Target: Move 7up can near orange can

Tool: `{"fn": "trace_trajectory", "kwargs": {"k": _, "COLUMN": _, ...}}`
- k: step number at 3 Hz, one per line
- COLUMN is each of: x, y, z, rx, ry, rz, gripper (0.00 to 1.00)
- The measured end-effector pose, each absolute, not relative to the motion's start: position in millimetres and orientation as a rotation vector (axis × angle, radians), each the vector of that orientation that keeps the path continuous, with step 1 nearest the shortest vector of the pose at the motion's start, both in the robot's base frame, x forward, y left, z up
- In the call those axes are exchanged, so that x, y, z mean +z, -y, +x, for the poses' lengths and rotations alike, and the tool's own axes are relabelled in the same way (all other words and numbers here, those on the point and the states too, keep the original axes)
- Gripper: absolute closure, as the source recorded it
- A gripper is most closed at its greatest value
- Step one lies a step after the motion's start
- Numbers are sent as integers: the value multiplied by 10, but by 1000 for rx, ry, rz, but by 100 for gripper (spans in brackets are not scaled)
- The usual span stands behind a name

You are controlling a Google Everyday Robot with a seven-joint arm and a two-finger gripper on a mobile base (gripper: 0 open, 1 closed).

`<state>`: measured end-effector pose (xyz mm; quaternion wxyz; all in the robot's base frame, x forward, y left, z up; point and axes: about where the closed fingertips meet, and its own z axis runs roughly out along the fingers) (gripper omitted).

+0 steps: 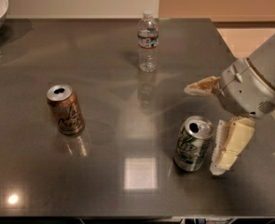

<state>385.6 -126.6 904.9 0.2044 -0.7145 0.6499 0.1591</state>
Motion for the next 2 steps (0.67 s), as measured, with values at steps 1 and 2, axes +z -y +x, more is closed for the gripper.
{"fn": "trace_trajectory", "kwargs": {"k": 1, "x": 9010, "y": 1214, "z": 3802, "rx": 488, "ry": -1806, "rz": -2013, "gripper": 18}}
{"fn": "trace_trajectory", "kwargs": {"k": 2, "x": 9019, "y": 1182, "z": 3753, "rx": 503, "ry": -1800, "rz": -2033, "gripper": 41}}
